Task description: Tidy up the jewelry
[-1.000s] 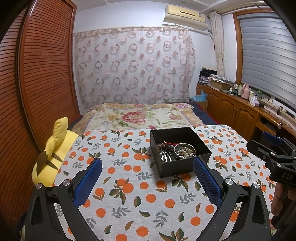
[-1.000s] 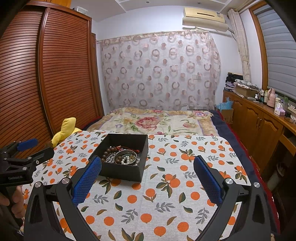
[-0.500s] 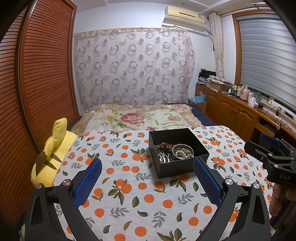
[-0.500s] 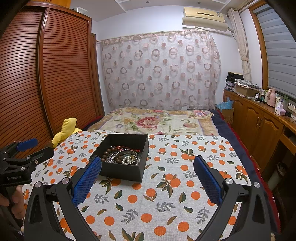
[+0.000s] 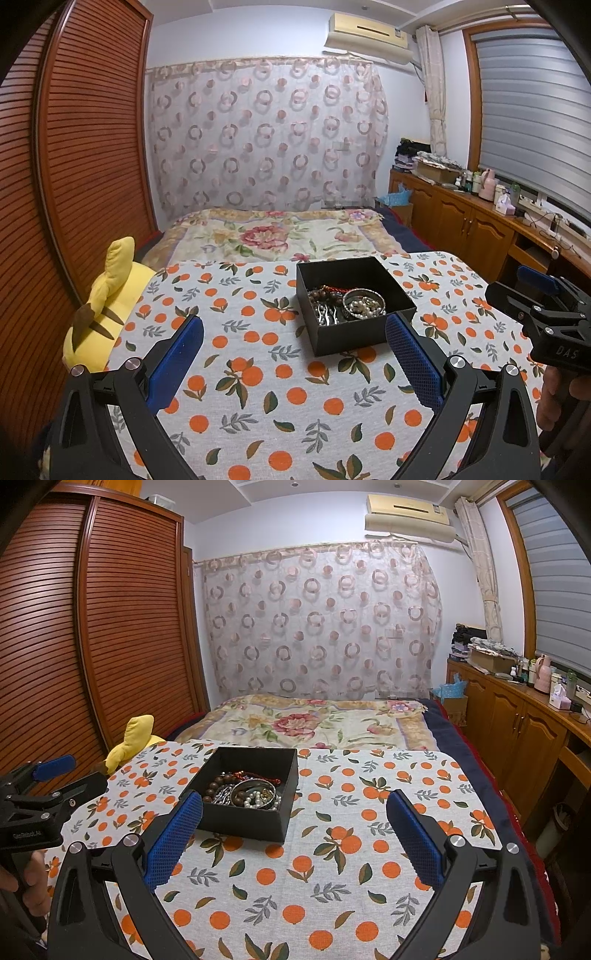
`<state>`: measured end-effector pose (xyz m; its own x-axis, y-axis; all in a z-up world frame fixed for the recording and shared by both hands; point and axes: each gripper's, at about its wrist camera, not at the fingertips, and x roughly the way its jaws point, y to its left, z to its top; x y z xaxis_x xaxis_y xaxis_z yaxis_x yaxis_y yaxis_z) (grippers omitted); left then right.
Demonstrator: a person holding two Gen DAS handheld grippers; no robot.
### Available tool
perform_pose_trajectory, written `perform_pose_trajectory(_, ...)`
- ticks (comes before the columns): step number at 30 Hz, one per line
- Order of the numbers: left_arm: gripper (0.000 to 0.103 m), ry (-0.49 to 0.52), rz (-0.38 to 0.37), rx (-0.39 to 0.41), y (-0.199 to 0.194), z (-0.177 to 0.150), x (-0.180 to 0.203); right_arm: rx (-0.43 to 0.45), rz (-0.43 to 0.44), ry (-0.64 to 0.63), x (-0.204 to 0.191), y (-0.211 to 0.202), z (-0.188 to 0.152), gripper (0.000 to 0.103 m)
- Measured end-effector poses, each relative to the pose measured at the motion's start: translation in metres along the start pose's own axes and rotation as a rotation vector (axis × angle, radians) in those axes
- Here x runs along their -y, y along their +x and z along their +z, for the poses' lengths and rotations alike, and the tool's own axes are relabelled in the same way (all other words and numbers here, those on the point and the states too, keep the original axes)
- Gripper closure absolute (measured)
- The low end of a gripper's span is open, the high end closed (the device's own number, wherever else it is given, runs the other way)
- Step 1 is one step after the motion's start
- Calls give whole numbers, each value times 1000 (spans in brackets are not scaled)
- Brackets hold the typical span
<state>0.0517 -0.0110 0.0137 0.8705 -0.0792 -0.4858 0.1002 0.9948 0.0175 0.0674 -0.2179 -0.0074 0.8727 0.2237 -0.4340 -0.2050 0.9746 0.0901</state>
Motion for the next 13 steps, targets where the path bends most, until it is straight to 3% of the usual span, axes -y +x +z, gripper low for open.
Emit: perform_pose_trajectory(13, 8, 0, 1, 2, -1, -1, 0, 0, -1, -1, -1, 0, 0, 2)
